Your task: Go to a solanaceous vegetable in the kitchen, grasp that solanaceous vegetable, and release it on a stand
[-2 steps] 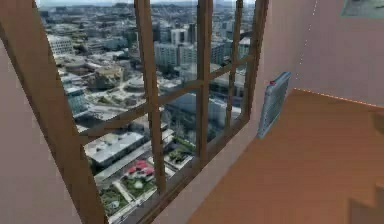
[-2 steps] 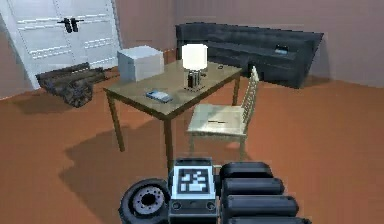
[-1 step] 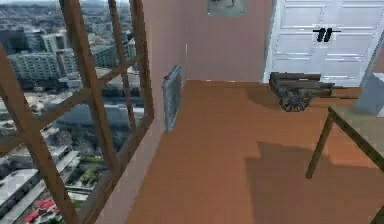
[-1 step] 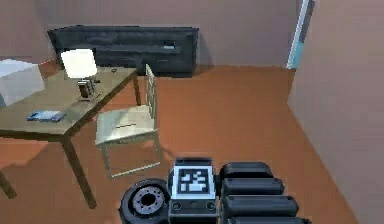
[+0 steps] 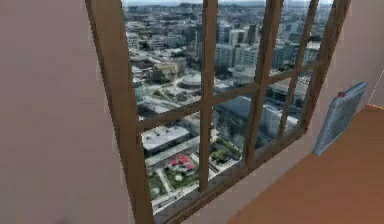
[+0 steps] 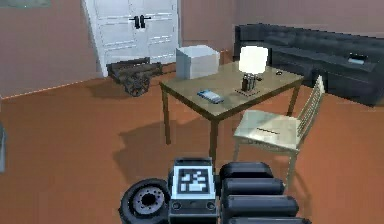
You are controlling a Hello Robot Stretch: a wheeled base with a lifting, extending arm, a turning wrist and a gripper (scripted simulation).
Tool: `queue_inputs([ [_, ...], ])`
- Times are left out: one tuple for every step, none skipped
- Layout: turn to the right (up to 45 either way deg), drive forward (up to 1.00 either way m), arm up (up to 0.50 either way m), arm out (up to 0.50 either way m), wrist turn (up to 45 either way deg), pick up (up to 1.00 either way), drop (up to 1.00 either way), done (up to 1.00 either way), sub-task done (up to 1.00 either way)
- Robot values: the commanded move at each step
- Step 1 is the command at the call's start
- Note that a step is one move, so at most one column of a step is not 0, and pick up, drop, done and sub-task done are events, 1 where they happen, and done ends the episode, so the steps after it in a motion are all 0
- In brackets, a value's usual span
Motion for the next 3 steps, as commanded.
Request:
queue_inputs([
  [-39.0,0.0,0.0,0.0,0.0,0.0,0.0,0.0,0.0],
  [45.0,0.0,0.0,0.0,0.0,0.0,0.0,0.0,0.0],
  [45.0,0.0,0.0,0.0,0.0,0.0,0.0,0.0,0.0],
])
